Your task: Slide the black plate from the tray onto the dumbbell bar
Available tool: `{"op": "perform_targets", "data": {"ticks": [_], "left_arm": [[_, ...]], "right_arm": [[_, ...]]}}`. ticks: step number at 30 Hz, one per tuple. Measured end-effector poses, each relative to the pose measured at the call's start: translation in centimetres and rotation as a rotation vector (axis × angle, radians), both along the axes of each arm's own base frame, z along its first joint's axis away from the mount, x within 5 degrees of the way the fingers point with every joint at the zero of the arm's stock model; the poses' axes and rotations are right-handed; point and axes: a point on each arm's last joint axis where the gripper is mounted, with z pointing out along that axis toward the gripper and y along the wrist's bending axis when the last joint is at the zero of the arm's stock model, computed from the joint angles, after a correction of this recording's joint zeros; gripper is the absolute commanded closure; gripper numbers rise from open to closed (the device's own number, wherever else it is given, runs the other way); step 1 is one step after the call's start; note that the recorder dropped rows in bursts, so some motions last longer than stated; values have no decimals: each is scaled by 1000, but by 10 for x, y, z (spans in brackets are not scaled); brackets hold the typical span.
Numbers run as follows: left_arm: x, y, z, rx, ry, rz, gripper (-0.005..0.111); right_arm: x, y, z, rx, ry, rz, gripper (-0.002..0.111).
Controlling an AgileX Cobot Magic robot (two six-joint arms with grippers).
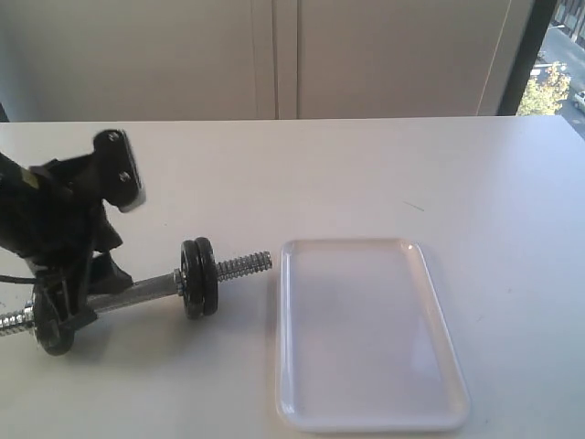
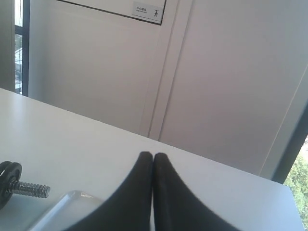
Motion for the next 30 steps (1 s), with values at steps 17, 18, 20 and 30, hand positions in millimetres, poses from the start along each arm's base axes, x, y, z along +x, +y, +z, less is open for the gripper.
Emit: {"op": "perform_targets", "data": {"ticks": [17,18,20,30], "left_arm": [[-185,96,149,-563,-411,432,107],[-197,103,146,-592,-428,451,107],[-216,112,136,-645,-446,481,107],[-232,127,93,-674,-443,595,107]], "right_arm": [[6,1,-10,11,-16,74,108],[7,1,-11,14,-22,69,108],[9,0,-13,21,-34,61,108],[12,-1,-13,39,-72,38,108]]}}
